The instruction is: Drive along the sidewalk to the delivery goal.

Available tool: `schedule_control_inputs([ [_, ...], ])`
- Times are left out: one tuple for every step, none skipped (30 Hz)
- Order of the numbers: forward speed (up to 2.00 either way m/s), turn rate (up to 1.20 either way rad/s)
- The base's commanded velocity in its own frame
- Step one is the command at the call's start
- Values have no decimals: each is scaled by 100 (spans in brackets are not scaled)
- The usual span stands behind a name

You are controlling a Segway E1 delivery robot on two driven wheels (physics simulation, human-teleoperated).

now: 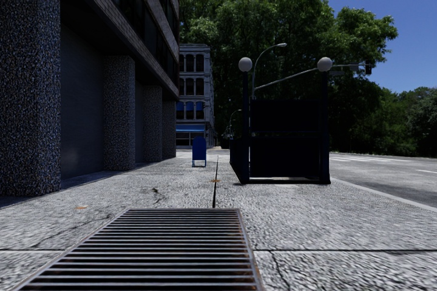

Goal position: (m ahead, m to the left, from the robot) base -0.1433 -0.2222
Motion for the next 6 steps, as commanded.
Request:
schedule_control_inputs([
  [0, 0],
  [0, 0],
  [0, 0],
  [0, 0],
  [0, 0],
  [0, 0],
])
